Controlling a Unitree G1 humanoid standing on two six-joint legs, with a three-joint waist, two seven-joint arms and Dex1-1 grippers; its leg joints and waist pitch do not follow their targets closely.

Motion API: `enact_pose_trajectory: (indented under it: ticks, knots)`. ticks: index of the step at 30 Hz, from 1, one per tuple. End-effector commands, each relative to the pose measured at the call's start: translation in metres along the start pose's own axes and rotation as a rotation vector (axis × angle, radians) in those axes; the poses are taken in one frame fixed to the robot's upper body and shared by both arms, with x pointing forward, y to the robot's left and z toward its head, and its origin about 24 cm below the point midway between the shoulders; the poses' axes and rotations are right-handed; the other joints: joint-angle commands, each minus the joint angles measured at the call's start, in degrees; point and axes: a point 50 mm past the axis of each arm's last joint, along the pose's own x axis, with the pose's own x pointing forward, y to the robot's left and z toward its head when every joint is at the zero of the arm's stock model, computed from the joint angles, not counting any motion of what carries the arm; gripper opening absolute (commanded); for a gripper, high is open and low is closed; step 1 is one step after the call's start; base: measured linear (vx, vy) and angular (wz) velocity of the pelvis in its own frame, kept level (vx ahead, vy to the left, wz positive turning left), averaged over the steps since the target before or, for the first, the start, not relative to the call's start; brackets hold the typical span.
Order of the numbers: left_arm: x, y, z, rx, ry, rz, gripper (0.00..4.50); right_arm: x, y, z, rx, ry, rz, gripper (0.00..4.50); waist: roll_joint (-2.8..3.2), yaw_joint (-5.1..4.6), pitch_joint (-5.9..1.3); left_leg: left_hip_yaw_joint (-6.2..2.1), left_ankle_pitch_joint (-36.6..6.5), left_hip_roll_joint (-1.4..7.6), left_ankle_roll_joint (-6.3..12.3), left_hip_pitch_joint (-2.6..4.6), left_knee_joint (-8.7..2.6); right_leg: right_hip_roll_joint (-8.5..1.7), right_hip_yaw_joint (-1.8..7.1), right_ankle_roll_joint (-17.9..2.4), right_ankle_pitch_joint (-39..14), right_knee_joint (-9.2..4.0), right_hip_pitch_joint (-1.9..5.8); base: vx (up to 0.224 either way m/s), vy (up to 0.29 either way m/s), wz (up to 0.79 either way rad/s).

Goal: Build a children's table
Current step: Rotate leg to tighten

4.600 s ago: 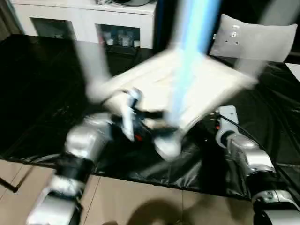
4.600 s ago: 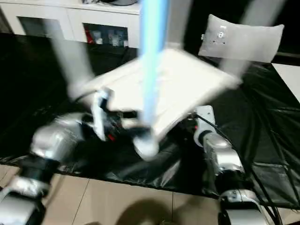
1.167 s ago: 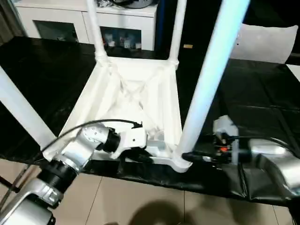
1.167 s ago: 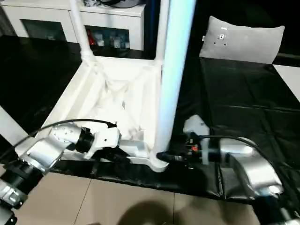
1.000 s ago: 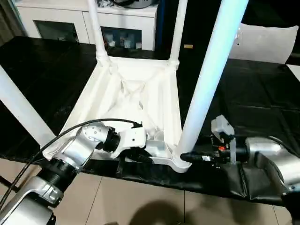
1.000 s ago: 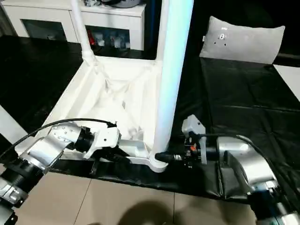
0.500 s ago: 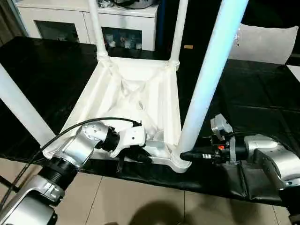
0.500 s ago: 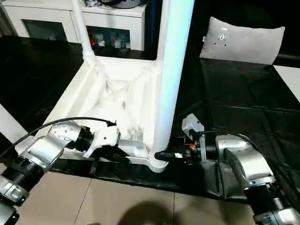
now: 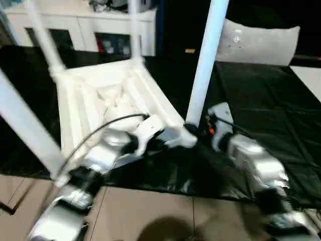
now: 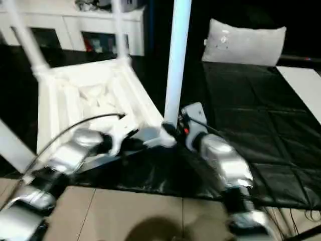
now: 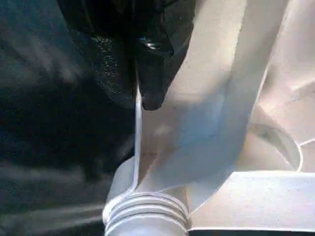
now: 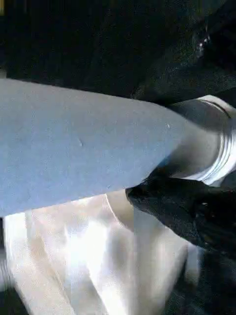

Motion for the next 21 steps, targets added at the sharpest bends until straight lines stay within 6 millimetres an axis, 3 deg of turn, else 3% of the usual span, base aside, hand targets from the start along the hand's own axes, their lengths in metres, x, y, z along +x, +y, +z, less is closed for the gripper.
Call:
enact_pose_trajectory:
  ticks: [1, 2, 4, 5, 14, 18, 21]
  knots:
    - [0.012, -0.008, 0.024, 0.028, -0.075, 0.022, 0.00, 0.011, 0.028, -0.016, -0.022, 0.077, 0.068, 1.93, -0.31, 0.45, -3.29, -0.96, -12.02, 1.95, 0.50, 0.10, -4.40, -4.01, 2.10, -6.66, -24.60, -5.78, 2.26, 0.000, 0.000, 0.00]
    - [0.013, -0.009, 0.025, 0.046, -0.076, 0.027, 0.00, 0.011, 0.031, -0.015, -0.032, 0.062, 0.084, 1.93, -0.34, 0.60, -3.36, -0.83, -11.87, 2.04, 0.84, 0.01, -4.37, -4.02, 2.31, -7.38, -21.42, -5.53, 2.32, 0.000, 0.000, 0.00]
    - [0.012, -0.008, 0.024, 0.066, -0.065, 0.032, 0.00, 0.008, 0.030, -0.011, -0.017, 0.005, 0.093, 2.47, -0.37, 0.85, -3.56, -0.73, -10.36, 2.06, 1.53, -0.20, -4.29, -4.09, 2.51, -8.71, -16.53, -4.99, 2.69, 0.000, 0.000, 0.00]
    - [0.011, -0.006, 0.022, 0.076, -0.058, 0.032, 0.00, 0.006, 0.027, -0.009, -0.010, -0.015, 0.087, 2.47, -0.38, 0.93, -3.55, -0.68, -9.28, 1.99, 2.02, -0.43, -4.27, -4.08, 2.50, -9.38, -14.51, -4.81, 2.91, 0.000, 0.000, 0.00]
    - [-0.011, 0.007, 0.000, 0.162, -0.029, -0.043, 0.00, -0.029, -0.013, -0.002, -0.034, -0.073, 0.192, 3.29, -0.24, 1.70, -3.42, -0.68, -9.09, 2.20, 3.25, -0.57, -4.38, -4.19, 2.41, -9.15, -14.76, -4.94, 3.37, 0.000, 0.000, 0.00]
    - [-0.021, 0.003, -0.008, 0.236, -0.020, -0.185, 0.00, -0.049, -0.027, -0.002, -0.137, -0.027, 0.340, 3.68, -0.07, 1.70, -3.34, -0.73, -10.46, 2.40, 3.53, -0.42, -4.40, -4.28, 2.39, -9.14, -17.14, -5.23, 3.16, 0.000, 0.000, 0.00]
    - [-0.028, -0.001, -0.013, 0.287, 0.001, -0.305, 0.00, -0.060, -0.034, 0.000, -0.191, 0.005, 0.434, 3.94, -0.28, 1.84, -3.35, -0.61, -10.52, 2.48, 3.42, -0.36, -4.40, -4.28, 2.48, -10.04, -16.38, -5.02, 3.07, 0.000, 0.000, 0.00]
